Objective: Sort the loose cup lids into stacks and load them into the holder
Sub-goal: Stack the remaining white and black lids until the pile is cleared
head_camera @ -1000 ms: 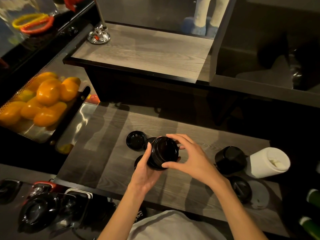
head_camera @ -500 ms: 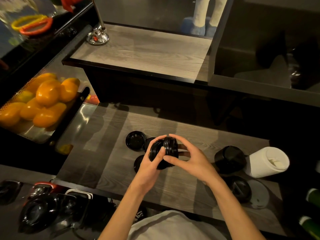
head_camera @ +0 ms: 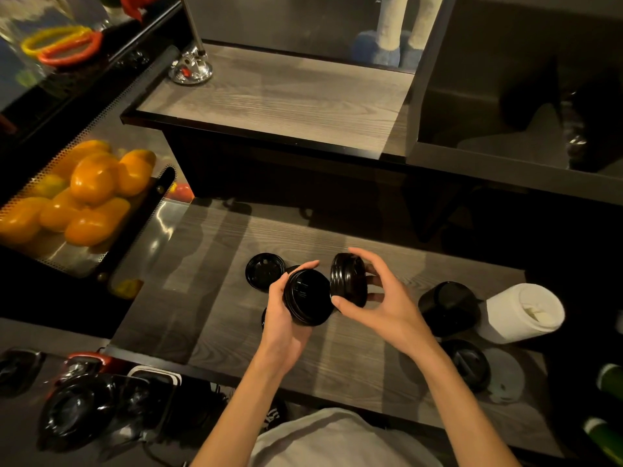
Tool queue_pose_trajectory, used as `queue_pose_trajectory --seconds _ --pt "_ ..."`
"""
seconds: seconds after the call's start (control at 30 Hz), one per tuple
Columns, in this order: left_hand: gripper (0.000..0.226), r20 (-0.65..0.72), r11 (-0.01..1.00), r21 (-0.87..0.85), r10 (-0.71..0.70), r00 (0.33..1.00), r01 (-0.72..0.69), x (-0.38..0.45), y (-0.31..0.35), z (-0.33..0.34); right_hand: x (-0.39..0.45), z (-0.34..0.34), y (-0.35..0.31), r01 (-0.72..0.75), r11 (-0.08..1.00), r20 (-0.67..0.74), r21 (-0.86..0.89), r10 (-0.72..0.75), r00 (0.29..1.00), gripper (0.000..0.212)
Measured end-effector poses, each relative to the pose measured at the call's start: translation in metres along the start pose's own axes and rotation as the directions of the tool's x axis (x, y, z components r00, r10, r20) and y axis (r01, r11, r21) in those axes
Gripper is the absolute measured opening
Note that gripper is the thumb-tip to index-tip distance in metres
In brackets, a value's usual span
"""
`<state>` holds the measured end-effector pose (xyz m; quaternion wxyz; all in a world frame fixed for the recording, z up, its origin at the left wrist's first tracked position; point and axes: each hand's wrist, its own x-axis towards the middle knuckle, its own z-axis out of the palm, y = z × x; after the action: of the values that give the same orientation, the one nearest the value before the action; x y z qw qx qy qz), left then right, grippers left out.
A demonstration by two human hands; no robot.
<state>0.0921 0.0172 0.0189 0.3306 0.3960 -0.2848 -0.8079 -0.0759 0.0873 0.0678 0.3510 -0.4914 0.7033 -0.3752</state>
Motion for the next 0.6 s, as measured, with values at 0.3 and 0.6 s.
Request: queue_pose_trajectory --seconds 0.3,0.6 --pt "0.057 0.035 0.999 0.011 -0.038 0.999 0.037 -0.005 0.003 0.009 -0.008 0.006 -0.013 0.077 0.985 0.149 -0.154 -0.054 0.987 0.099" --pt "0.057 0.026 0.988 0.013 -0.156 0.987 0.156 -0.012 0.007 0.015 0.0 0.001 -0.013 0.22 0.927 0.284 -0.303 -0.133 0.95 0.091"
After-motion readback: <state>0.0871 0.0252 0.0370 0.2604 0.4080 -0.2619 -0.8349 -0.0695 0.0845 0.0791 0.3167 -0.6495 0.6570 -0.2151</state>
